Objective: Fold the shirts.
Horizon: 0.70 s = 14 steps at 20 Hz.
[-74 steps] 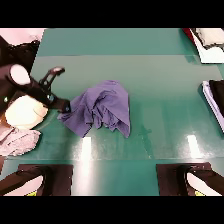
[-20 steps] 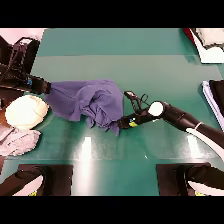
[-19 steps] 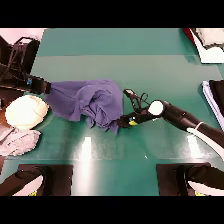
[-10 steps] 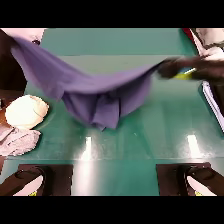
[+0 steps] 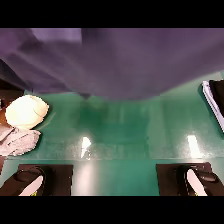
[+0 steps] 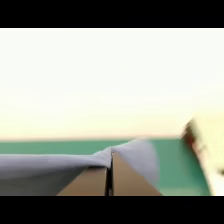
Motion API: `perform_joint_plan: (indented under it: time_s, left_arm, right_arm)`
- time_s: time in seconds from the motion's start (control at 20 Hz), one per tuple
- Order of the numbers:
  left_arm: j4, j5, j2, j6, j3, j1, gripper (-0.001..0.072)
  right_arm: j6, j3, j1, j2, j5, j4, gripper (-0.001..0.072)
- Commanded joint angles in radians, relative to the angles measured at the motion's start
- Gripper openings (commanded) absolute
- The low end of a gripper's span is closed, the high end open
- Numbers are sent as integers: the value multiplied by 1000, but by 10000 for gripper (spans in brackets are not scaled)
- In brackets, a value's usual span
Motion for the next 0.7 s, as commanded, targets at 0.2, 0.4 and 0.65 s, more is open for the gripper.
perform_joint_plan:
  time_s: [0.2,0.4,0.65]
  left_arm:
    - [-63,73,6,33,-135,1,27]
    - [-4,-13,-132,32,-284,1,28]
    - [-4,-124,-472,47,-338,1,28]
  right_arm:
    - [-6,278,-86,-253,400,24,15]
    - [-5,123,-79,-401,489,45,16]
    - [-7,-114,29,-570,383,37,17]
